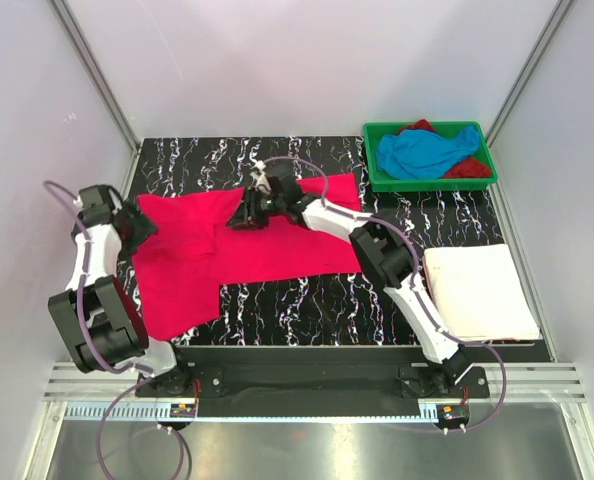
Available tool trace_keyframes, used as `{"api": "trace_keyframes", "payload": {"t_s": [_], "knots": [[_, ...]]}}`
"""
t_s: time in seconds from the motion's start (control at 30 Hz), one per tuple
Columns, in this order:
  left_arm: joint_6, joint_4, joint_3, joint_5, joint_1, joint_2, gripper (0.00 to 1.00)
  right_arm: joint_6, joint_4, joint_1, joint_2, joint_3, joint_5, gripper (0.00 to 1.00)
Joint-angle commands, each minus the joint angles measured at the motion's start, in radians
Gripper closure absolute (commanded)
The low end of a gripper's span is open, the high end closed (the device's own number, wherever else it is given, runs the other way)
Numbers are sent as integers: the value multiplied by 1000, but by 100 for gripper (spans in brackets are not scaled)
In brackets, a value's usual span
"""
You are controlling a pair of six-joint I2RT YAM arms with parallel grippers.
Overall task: Fold and stack the t-shirts
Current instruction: Fold the tshirt
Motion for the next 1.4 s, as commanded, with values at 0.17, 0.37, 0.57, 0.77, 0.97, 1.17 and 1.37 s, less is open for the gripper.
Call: {"api": "trace_keyframes", "payload": {"t_s": [0.17, 0.37, 0.57, 0.77, 0.97, 1.17, 1.37], "knots": [[103, 111, -102, 97, 96, 4, 20, 84, 48, 107, 113, 160, -37, 57], [175, 126, -88, 141, 149, 49, 18, 76, 14, 116, 125, 140, -8, 56], [230, 112, -54, 193, 153, 129, 20, 53, -20, 116, 104, 108, 23, 57], [239, 157, -62, 244, 151, 155, 22, 32, -59, 114, 96, 92, 24, 57], [259, 174, -33, 258, 153, 193, 26, 20, -73, 114, 95, 89, 21, 57], [242, 195, -11, 308, 149, 228, 28, 17, -84, 114, 96, 91, 32, 57], [245, 175, 0, 322, 151, 236, 29, 20, -95, 114, 110, 108, 41, 57]]}}
